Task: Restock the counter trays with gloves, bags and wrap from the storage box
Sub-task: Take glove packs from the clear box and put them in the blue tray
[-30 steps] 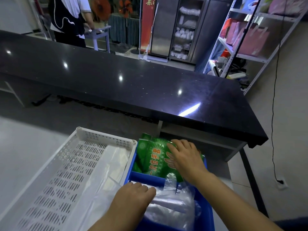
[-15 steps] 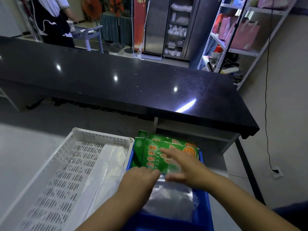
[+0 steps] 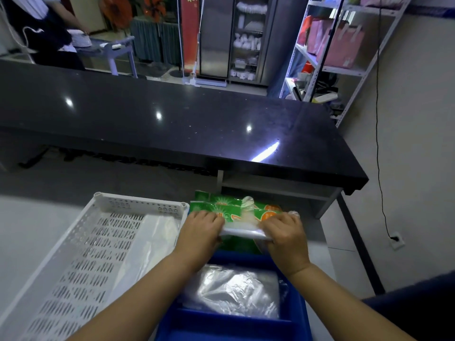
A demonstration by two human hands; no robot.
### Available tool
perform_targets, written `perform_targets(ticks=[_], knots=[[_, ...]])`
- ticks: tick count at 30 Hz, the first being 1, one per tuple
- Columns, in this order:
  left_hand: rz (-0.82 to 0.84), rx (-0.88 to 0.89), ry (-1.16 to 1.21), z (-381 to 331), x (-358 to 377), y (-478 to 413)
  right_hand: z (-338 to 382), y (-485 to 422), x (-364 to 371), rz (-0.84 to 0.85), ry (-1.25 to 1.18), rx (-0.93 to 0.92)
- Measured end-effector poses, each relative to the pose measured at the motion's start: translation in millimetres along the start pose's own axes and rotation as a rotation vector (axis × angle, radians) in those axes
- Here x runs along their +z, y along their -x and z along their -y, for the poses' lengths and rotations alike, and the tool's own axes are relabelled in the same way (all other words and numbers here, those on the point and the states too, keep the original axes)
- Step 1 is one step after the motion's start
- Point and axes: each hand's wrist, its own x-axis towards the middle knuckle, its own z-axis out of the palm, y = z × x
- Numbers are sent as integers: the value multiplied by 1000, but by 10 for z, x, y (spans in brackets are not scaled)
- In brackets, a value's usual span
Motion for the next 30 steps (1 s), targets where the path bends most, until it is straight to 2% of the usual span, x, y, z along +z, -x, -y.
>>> perform_targets(ticks=[4, 8, 9, 11, 14, 18, 22, 27, 30], knots=[[57, 62, -56, 79, 164, 112, 46, 79, 118, 196, 53, -8], [168, 35, -4, 166, 219, 48, 22, 64, 149, 573, -51, 161], [240, -2, 23, 196, 211, 9, 7, 77, 169, 638, -90, 211], [346, -30, 79, 242, 183, -56, -20, 66, 196, 739, -150, 302], [413, -72, 193, 318, 77, -122, -43, -21, 206, 802, -182, 360], [397, -73, 273, 392, 14, -129, -47, -81, 204, 810, -203, 372], [292, -33, 125, 319, 90, -151, -39, -98, 175, 775, -194, 348], [318, 14, 24, 253, 168, -164, -54, -93, 102, 532, -78, 199], [285, 49, 49, 268, 216, -147, -54, -11, 117, 437, -53, 142]])
